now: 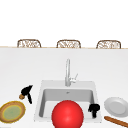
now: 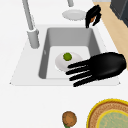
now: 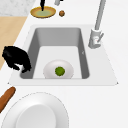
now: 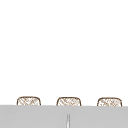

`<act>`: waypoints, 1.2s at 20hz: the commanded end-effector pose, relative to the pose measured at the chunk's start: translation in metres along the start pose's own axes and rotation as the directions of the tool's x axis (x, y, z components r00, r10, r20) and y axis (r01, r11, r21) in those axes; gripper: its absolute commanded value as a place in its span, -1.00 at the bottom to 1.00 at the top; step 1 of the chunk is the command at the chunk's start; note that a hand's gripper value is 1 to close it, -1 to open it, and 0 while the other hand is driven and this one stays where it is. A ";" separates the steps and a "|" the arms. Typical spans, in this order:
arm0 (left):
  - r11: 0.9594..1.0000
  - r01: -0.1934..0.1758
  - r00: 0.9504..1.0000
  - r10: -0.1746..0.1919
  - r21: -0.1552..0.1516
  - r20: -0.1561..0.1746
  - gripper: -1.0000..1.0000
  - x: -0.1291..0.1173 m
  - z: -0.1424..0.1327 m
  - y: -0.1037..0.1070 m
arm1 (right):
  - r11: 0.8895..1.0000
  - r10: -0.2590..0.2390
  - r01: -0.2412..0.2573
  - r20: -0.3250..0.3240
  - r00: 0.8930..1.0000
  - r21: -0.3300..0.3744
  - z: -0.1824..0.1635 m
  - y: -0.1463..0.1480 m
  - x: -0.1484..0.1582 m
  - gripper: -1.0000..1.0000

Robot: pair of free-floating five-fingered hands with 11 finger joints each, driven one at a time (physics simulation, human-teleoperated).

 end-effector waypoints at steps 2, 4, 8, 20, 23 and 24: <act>0.998 -0.023 0.999 0.021 -0.063 -0.029 -1.00 0.034 -0.015 -0.008 | 1.000 0.000 0.000 0.000 1.000 0.000 0.000 0.000 0.000 0.00; 0.997 -0.009 0.999 0.007 -0.075 -0.035 -1.00 0.045 -0.021 -0.012 | 1.000 0.000 0.000 0.000 1.000 0.000 0.000 0.000 0.000 0.00; 0.997 0.000 1.000 -0.003 -0.080 -0.031 -1.00 0.064 -0.034 -0.023 | 1.000 0.000 0.000 0.000 1.000 0.000 0.000 0.000 0.000 0.00; 0.995 0.017 0.998 -0.023 -0.102 -0.060 -1.00 0.114 -0.077 -0.083 | 1.000 0.000 0.000 0.000 1.000 0.000 0.000 0.000 0.000 0.00; 0.990 0.024 0.997 -0.035 -0.139 -0.076 -1.00 0.125 -0.081 -0.093 | 1.000 0.000 0.000 0.000 1.000 0.000 0.000 0.000 0.000 0.00; 0.989 0.027 0.995 -0.040 -0.145 -0.086 -1.00 0.128 -0.081 -0.095 | 1.000 0.000 0.000 0.000 1.000 0.000 0.000 0.000 0.000 0.00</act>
